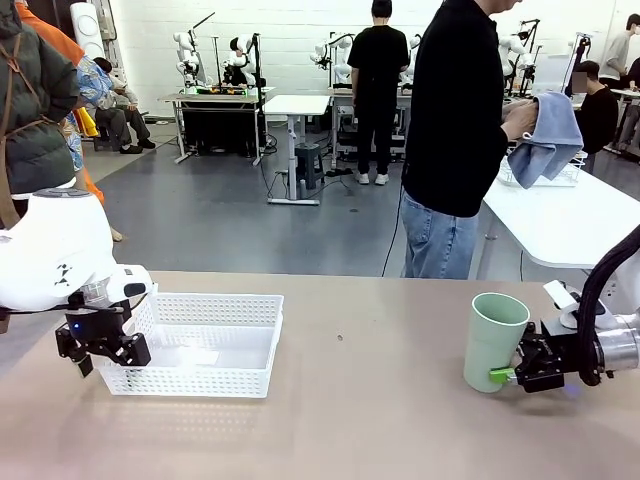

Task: Clean and organize the cups into the basket.
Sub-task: Pick up the Organizing basket and move it to the center of the table, then pick up the Reusable plastic cup from the right side of the table and place it inside the Organizing basket.

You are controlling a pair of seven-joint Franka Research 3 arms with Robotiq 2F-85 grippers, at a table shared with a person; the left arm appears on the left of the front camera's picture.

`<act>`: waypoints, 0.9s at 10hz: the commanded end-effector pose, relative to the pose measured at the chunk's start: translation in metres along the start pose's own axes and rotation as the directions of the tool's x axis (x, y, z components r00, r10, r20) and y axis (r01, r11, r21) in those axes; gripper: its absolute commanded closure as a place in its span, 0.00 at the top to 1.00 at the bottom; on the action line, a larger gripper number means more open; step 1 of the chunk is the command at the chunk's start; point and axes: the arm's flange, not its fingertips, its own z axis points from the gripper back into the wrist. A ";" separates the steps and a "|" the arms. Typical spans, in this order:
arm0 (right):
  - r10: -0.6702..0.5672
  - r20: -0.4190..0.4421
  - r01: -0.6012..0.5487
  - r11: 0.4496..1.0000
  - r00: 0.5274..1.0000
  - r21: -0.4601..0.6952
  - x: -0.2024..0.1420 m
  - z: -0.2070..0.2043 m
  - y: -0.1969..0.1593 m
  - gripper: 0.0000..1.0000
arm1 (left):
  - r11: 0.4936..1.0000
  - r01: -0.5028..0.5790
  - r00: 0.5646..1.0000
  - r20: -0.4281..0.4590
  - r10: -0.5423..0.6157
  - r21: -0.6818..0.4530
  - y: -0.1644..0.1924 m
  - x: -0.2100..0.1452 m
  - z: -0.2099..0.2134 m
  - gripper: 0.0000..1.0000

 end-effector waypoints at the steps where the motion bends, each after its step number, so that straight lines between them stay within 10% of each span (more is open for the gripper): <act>1: 0.035 0.013 -0.035 0.999 0.999 0.003 -0.001 -0.011 -0.003 1.00 | 1.000 -0.015 1.000 0.004 0.015 0.021 0.000 0.002 -0.002 1.00; 4: 0.046 0.029 -0.046 0.999 0.999 0.019 -0.003 -0.010 -0.003 1.00 | 1.000 -0.019 0.999 0.036 0.019 0.012 0.000 0.000 0.006 1.00; 6: 0.059 0.026 -0.060 0.998 0.998 0.037 -0.003 -0.009 -0.002 0.40 | 1.000 -0.021 0.998 0.054 0.020 0.006 0.001 -0.003 0.012 1.00; 7: 0.060 0.025 -0.061 0.997 0.998 0.042 -0.003 -0.009 -0.002 0.08 | 1.000 -0.019 0.998 0.061 0.018 0.007 0.001 -0.004 0.014 0.50; 8: 0.058 0.025 -0.059 0.997 0.998 0.042 -0.003 -0.008 -0.002 0.00 | 1.000 -0.019 0.999 0.051 0.018 0.010 0.000 -0.004 0.014 0.41; 9: 0.056 0.024 -0.057 0.998 0.998 0.040 -0.004 -0.007 -0.002 0.00 | 1.000 -0.022 0.999 0.041 0.021 0.012 0.001 -0.002 0.013 0.00</act>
